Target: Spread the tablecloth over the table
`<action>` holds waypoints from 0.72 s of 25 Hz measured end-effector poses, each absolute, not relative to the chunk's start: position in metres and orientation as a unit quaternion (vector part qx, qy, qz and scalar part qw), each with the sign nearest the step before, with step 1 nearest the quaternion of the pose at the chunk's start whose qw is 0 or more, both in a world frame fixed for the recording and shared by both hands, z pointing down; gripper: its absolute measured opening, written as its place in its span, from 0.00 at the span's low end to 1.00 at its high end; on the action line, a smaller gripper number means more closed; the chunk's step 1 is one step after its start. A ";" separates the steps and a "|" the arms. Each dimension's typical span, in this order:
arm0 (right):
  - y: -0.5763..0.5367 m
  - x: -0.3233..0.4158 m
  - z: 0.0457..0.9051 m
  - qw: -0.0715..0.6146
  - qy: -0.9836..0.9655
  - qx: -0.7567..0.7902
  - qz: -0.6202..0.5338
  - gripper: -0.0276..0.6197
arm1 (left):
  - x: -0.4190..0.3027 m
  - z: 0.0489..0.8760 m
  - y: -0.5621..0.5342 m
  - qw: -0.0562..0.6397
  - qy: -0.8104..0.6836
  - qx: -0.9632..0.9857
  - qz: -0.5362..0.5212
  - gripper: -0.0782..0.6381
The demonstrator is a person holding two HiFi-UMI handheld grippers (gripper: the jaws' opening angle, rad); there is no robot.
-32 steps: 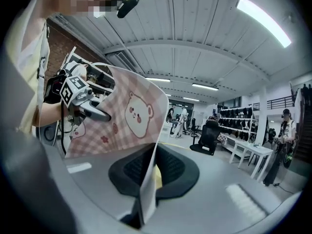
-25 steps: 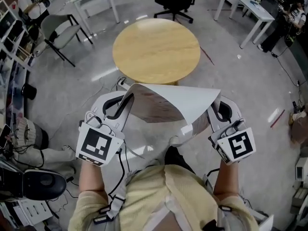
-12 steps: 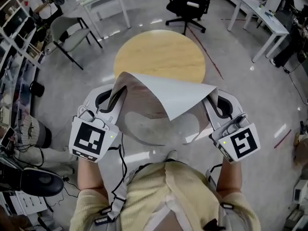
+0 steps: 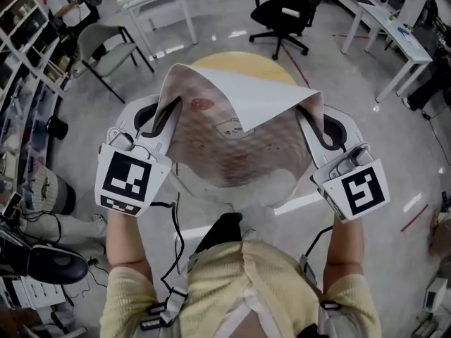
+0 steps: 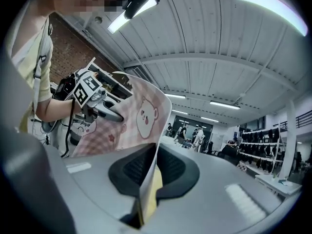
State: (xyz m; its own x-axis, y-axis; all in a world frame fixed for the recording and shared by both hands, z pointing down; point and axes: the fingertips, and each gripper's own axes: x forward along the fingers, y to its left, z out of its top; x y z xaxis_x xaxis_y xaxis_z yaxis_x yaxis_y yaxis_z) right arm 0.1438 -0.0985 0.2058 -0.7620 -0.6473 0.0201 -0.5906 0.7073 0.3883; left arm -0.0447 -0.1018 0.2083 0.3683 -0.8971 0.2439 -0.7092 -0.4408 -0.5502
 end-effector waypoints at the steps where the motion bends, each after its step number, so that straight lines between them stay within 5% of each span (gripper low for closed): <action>1: -0.107 0.142 0.204 0.078 -0.919 0.338 -0.185 0.06 | -0.046 0.207 -0.110 0.185 0.499 -0.804 -0.264 0.12; 18: -0.305 0.108 0.195 0.140 -0.886 0.388 -0.210 0.08 | -0.073 0.201 -0.320 0.200 0.471 -0.821 -0.253 0.12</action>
